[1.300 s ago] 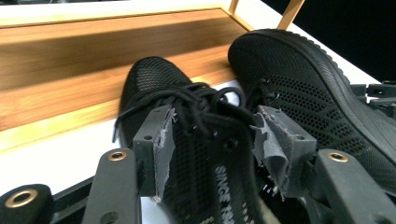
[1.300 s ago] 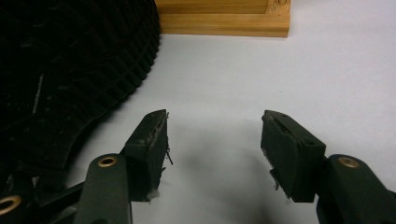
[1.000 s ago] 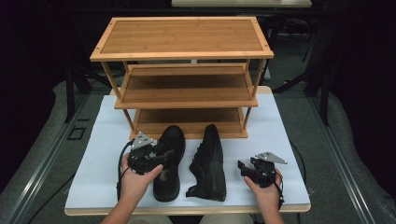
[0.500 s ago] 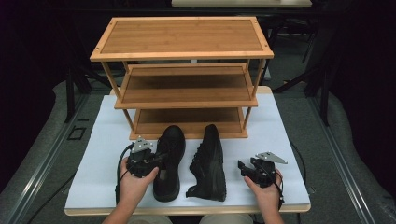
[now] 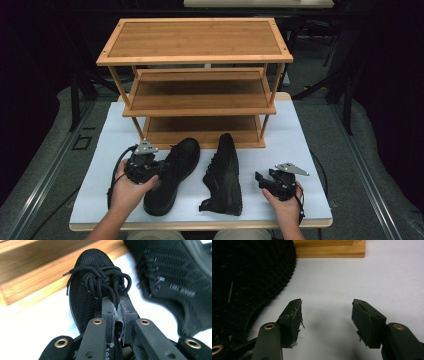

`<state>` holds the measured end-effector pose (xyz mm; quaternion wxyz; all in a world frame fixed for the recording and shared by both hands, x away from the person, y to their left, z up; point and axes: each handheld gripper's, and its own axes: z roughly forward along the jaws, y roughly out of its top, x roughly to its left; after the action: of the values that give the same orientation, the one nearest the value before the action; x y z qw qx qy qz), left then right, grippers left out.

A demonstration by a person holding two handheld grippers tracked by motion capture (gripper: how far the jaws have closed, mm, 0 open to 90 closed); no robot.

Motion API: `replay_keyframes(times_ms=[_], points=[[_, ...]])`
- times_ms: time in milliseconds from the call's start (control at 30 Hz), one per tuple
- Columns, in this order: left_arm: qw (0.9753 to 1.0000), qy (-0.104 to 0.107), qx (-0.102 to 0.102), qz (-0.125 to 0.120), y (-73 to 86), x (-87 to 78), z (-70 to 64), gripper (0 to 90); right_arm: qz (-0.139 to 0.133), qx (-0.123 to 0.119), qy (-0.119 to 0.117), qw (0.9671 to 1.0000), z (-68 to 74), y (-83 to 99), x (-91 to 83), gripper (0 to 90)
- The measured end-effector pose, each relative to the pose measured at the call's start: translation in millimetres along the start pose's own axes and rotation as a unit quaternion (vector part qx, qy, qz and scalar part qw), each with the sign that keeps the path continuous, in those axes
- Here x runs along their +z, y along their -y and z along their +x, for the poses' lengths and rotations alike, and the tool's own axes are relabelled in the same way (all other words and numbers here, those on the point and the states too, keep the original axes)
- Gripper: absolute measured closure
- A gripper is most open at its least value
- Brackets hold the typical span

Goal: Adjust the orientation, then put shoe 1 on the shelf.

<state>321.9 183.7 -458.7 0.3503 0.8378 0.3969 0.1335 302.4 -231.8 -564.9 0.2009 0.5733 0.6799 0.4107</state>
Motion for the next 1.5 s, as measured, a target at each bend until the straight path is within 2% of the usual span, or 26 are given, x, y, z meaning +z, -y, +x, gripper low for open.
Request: replay_keyframes(times_ms=[33,67,100,133,167,233,267,300,333,433,467,500,533,567,600,633,800,900,933,967,1067,1267,1333,1367,1400,1500], points=[[0.9997,-0.004,0.013,0.021,-1.3,-5.1,5.8,84.2,0.0,0.0,0.0,1.0,0.2,0.0,0.0,40.9],[0.9997,-0.004,0.013,0.021,-1.3,-5.1,5.8,84.1,0.0,0.0,0.0,1.0,0.2,0.0,0.0,40.9],[0.9987,-0.014,0.022,0.044,-0.7,-7.6,11.6,84.1,0.0,0.001,0.001,1.0,0.6,0.1,0.0,40.9],[0.9987,-0.014,0.022,0.044,-0.7,-7.6,11.6,83.9,0.001,0.001,0.001,1.0,0.9,0.2,0.0,40.9],[0.9977,-0.014,0.019,0.064,0.9,-7.9,17.1,83.5,0.001,0.001,0.001,1.0,1.1,0.1,0.1,40.9],[0.9972,-0.019,0.018,0.069,1.8,-8.5,19.0,81.1,0.002,0.002,0.002,1.0,1.3,0.1,0.3,40.9],[0.998,-0.001,0.007,0.063,0.7,-13.0,22.6,78.4,0.002,0.003,0.002,1.0,1.2,0.1,0.4,40.9],[0.9971,0.0,0.0,0.077,-1.3,-13.9,23.6,73.8,0.002,0.004,0.001,1.0,1.1,0.1,0.5,40.9],[0.9971,0.0,0.0,0.077,-1.3,-13.9,23.6,68.5,0.002,0.004,0.0,1.0,1.1,0.1,0.5,40.9],[0.9931,-0.012,-0.005,0.116,-8.1,-13.8,23.1,65.2,0.0,0.004,0.0,1.0,1.4,0.3,0.8,40.9],[0.9913,-0.007,-0.013,0.131,-10.6,-12.9,22.4,65.0,0.001,0.004,0.0,1.0,1.5,0.3,0.7,40.9],[0.9876,-0.006,-0.01,0.157,-16.0,-9.9,20.1,64.7,0.0,0.004,-0.001,1.0,1.7,0.4,0.5,40.9],[0.9876,-0.006,-0.01,0.157,-16.0,-9.9,20.1,64.8,0.0,0.004,-0.001,1.0,1.6,0.5,0.4,40.9],[0.9833,-0.012,0.001,0.182,-21.7,-5.7,17.9,64.8,0.0,0.005,-0.001,1.0,1.5,0.4,0.4,41.0],[0.981,-0.016,0.001,0.194,-24.2,-3.1,17.2,64.8,0.0,0.005,-0.001,1.0,1.4,0.3,0.5,40.9],[0.981,-0.016,0.001,0.194,-24.2,-3.1,17.2,65.2,0.0,0.006,-0.001,1.0,1.3,0.3,0.7,40.9],[0.9683,-0.019,-0.007,0.249,-31.2,7.8,18.3,68.6,-0.001,0.006,-0.003,1.0,1.0,0.5,0.1,40.9],[0.9647,-0.022,-0.011,0.262,-32.8,11.7,18.2,71.3,-0.003,0.008,-0.006,0.9999,-0.7,0.3,-0.5,41.0],[0.9626,-0.023,-0.013,0.27,-34.2,12.5,17.9,72.9,0.0,0.009,-0.006,0.9999,-0.9,0.2,-0.9,41.0],[0.9626,-0.023,-0.013,0.27,-34.2,12.5,17.9,76.0,0.0,0.009,-0.006,0.9999,-0.9,0.2,-0.9,41.0],[0.9586,-0.026,-0.013,0.283,-37.6,13.6,17.3,80.6,-0.006,0.01,-0.007,0.9999,-0.1,0.2,-0.3,41.0],[0.9568,-0.027,-0.008,0.289,-40.1,13.4,17.2,83.2,-0.001,0.008,-0.004,1.0,0.8,0.2,-0.6,41.0],[0.9576,-0.03,-0.008,0.286,-41.6,11.8,18.3,83.5,0.0,0.009,-0.007,0.9999,0.2,0.3,-0.5,41.0],[0.9594,-0.029,-0.01,0.28,-45.1,8.7,20.4,83.6,-0.003,0.011,-0.006,0.9999,-0.3,0.4,-0.2,41.0],[0.9594,-0.029,-0.01,0.28,-45.1,8.7,20.4,83.6,-0.003,0.011,-0.006,0.9999,-0.3,0.4,-0.2,41.0],[0.9625,-0.033,-0.017,0.269,-54.2,3.6,24.1,83.6,-0.004,0.014,-0.007,0.9999,-0.6,0.4,-0.3,41.1]])
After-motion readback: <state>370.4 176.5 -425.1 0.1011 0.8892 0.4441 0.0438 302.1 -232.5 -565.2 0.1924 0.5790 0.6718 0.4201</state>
